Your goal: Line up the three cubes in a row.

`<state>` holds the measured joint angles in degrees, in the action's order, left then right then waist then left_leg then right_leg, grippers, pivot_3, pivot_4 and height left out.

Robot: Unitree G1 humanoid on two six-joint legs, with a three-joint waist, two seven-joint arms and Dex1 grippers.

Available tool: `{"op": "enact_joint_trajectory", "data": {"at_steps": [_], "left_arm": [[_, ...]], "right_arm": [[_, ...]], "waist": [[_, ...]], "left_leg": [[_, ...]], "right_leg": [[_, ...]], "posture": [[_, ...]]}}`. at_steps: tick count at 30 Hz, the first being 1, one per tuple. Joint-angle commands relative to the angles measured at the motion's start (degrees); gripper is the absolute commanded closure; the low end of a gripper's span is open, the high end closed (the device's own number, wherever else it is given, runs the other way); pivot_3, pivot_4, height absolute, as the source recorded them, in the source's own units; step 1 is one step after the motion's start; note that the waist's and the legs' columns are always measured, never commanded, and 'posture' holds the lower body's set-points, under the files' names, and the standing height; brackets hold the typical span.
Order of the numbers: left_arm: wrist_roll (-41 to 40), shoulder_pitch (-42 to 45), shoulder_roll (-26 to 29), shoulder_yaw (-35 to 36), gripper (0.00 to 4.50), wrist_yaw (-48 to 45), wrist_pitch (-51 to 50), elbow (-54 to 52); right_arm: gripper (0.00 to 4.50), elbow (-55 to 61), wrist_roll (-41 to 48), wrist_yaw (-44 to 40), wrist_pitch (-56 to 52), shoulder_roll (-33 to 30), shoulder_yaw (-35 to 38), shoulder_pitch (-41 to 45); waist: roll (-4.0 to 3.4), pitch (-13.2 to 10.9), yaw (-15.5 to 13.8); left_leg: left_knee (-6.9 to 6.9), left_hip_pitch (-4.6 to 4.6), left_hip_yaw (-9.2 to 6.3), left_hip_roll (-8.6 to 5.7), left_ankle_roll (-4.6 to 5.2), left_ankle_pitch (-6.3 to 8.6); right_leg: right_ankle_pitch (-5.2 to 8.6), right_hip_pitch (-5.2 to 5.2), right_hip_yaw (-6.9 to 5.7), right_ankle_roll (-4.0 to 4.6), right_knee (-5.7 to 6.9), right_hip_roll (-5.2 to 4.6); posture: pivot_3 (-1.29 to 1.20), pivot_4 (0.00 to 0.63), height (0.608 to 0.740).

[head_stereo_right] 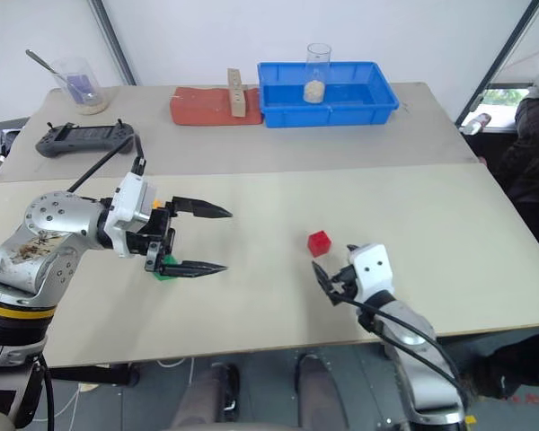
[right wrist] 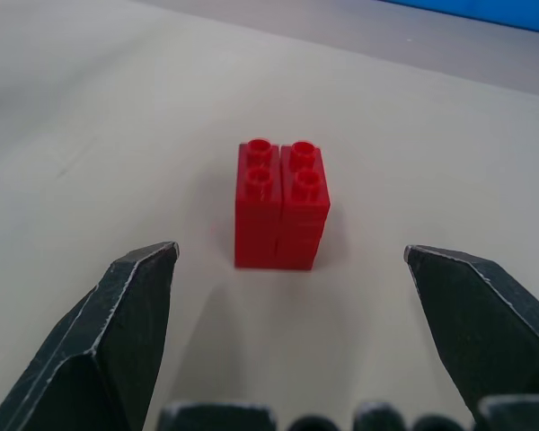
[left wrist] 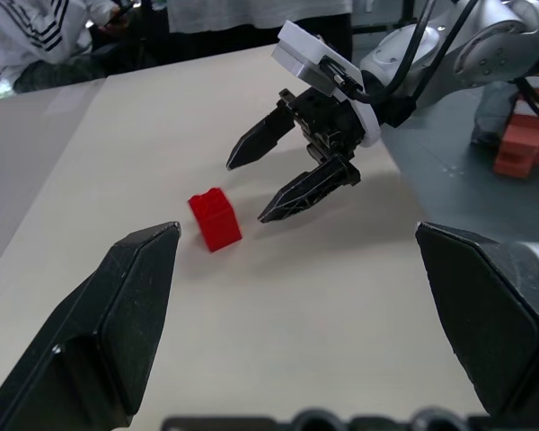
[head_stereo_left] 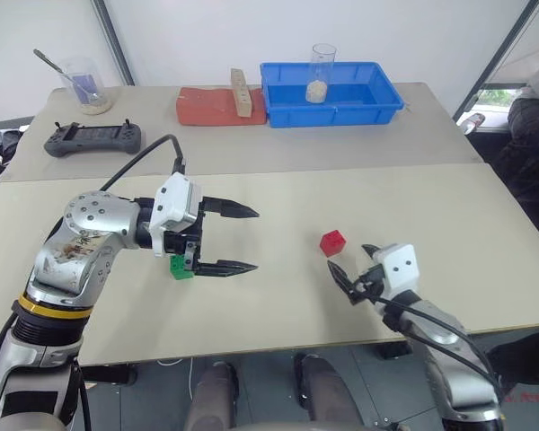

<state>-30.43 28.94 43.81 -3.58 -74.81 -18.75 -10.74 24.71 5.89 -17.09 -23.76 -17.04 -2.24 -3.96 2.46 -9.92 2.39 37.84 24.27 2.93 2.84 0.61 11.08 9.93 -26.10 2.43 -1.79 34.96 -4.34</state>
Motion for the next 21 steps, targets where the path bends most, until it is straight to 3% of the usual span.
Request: {"op": "enact_joint_trajectory", "data": {"at_steps": [1,10,11,18,19,21], "left_arm": [[-0.4,1.5,-0.4,1.8,0.04,0.4,0.7,0.5],[-0.5,-0.5,-0.5,2.8,0.04,2.0,-0.3,-0.4],[-0.6,-1.1,-0.5,2.8,0.00,2.2,-0.5,-0.9],[-1.3,-2.4,-0.5,3.6,0.00,3.6,-1.8,-2.0],[-1.3,-2.5,-0.5,3.6,0.00,3.8,-1.9,-2.0],[-1.4,-2.9,-0.4,3.9,0.00,3.9,-1.8,-2.2]], "right_arm": [[0.00,-1.9,-2.4,3.1,1.5,1.6,-0.7,2.0],[0.00,-8.3,-4.5,4.7,5.6,4.3,-1.4,5.3],[0.53,-8.8,-4.6,4.7,6.0,4.3,-1.2,5.6],[2.88,-9.8,-4.0,2.6,7.6,3.9,-1.4,6.5],[3.08,-9.7,-3.9,1.9,7.7,3.5,-1.6,6.4],[3.07,-8.8,-2.5,-0.5,7.3,2.5,-1.0,6.5]], "waist": [[0.00,0.0,-0.1],[0.00,0.0,-0.1],[0.00,0.0,0.0],[0.00,0.0,0.0],[0.00,0.0,0.0],[0.00,0.0,0.0]], "left_leg": [[0.00,0.01,0.01,0.00,0.16,-0.10],[-0.03,0.09,0.00,0.03,0.19,-0.10],[-0.03,0.08,0.01,0.02,0.19,-0.10],[-0.03,0.04,-0.01,0.03,0.19,-0.11],[-0.02,0.03,-0.01,0.03,0.19,-0.11],[-0.02,0.03,-0.01,0.02,0.19,-0.11]], "right_leg": [[0.00,0.00,0.00,0.00,-0.01,0.00],[0.10,-0.03,0.00,-0.11,-0.01,0.03],[0.10,-0.02,0.01,-0.11,-0.01,0.02],[0.10,-0.01,0.01,-0.10,0.07,0.03],[0.10,0.00,0.01,-0.10,0.06,0.03],[0.10,0.00,0.02,-0.10,0.06,0.02]], "posture": [[0.00,0.150,0.740],[0.00,0.150,0.740],[0.00,0.150,0.740],[0.00,0.150,0.740],[0.00,0.150,0.740],[0.00,0.150,0.740]]}}
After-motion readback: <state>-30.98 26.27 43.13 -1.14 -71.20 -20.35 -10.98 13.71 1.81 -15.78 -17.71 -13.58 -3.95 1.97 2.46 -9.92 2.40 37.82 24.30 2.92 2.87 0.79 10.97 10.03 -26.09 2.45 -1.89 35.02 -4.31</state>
